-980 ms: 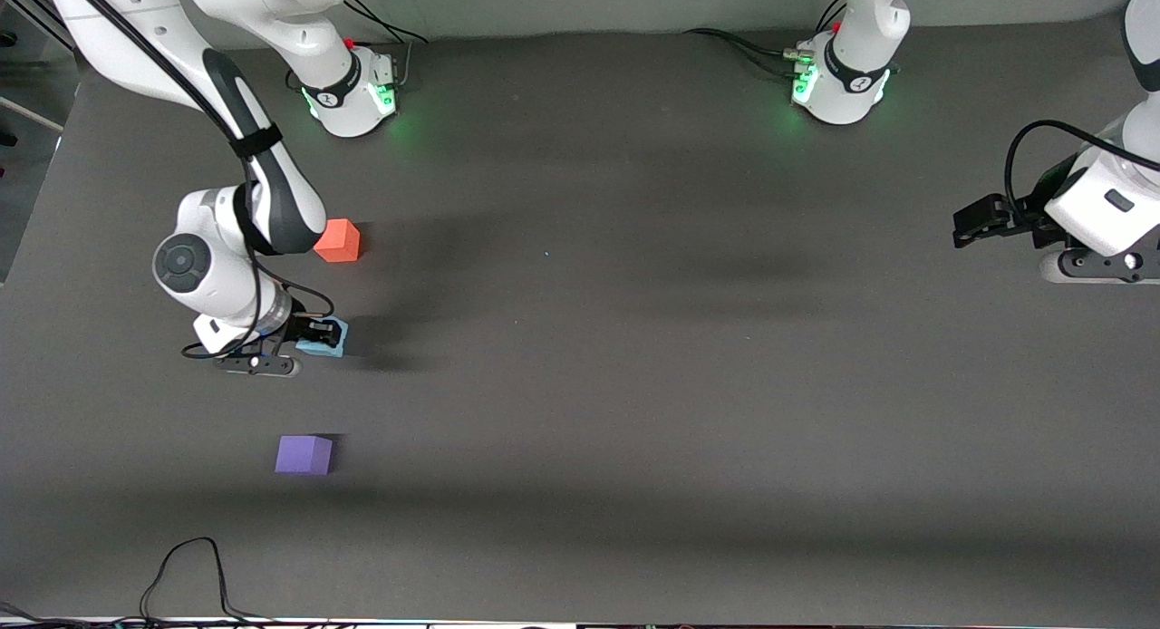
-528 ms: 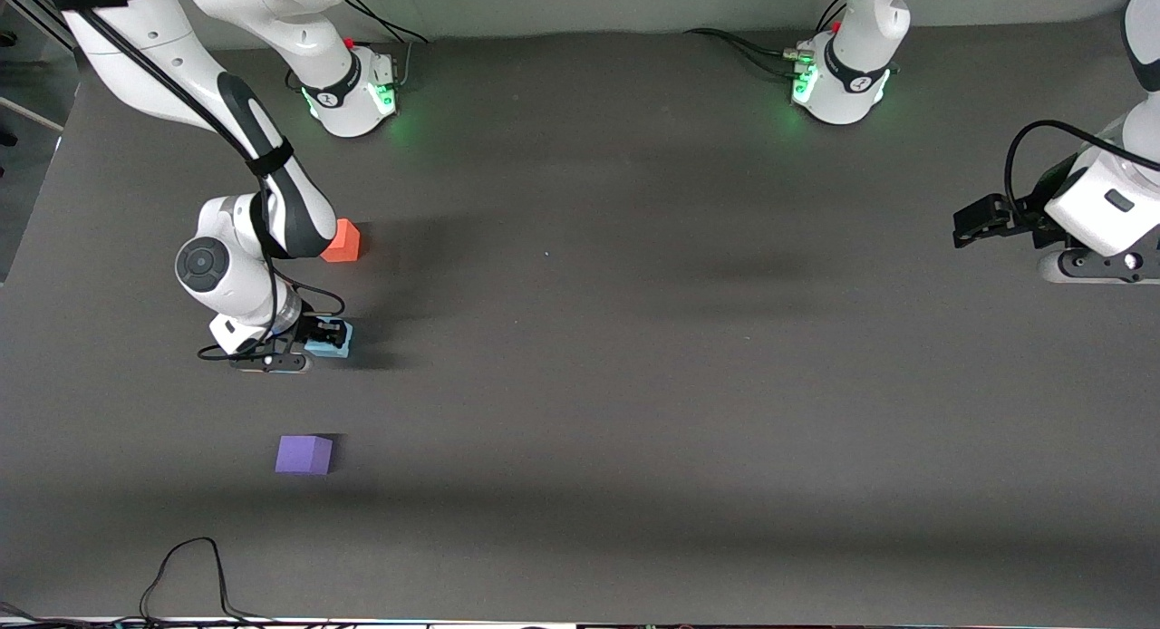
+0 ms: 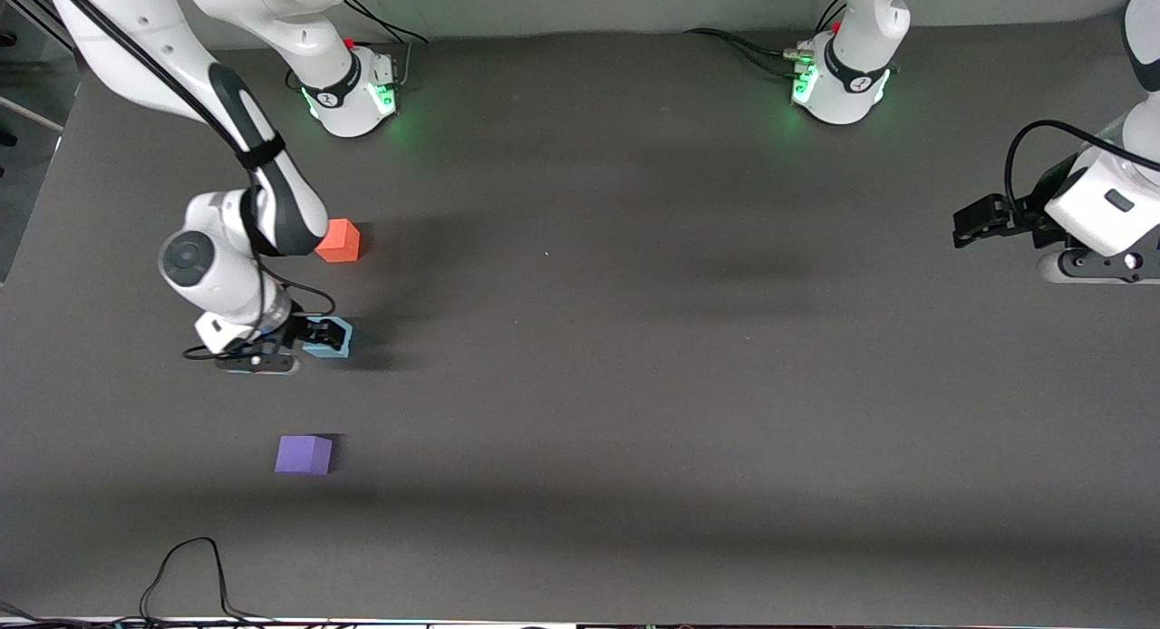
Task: Place blue block between orange and purple blocks
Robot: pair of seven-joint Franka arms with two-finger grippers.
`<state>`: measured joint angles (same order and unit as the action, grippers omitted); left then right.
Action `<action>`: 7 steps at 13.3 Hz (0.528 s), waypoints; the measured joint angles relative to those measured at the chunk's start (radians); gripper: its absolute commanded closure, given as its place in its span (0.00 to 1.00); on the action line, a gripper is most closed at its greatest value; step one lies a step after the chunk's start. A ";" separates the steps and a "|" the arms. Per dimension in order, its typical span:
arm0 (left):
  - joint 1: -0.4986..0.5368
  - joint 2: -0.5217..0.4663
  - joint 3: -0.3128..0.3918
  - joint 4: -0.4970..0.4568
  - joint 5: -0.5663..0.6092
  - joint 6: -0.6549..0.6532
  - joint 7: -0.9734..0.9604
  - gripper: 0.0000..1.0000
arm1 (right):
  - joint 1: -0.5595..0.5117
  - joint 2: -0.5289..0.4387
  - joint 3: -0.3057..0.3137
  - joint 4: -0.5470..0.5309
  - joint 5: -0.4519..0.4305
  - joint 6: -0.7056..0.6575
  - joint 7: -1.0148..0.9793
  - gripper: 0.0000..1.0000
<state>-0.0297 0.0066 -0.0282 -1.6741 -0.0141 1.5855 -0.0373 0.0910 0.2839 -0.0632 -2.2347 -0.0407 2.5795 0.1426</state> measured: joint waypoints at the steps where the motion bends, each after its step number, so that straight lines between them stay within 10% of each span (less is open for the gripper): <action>1: 0.000 0.000 0.000 0.000 0.000 0.000 0.000 0.00 | 0.000 -0.049 -0.010 0.011 0.000 -0.039 -0.006 0.00; 7: 0.000 0.000 0.000 0.000 0.000 0.000 0.000 0.00 | 0.008 -0.355 -0.016 0.150 0.001 -0.462 -0.038 0.00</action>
<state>-0.0297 0.0066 -0.0282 -1.6741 -0.0141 1.5855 -0.0373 0.0993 -0.0713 -0.0790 -2.0850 -0.0396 2.1172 0.1048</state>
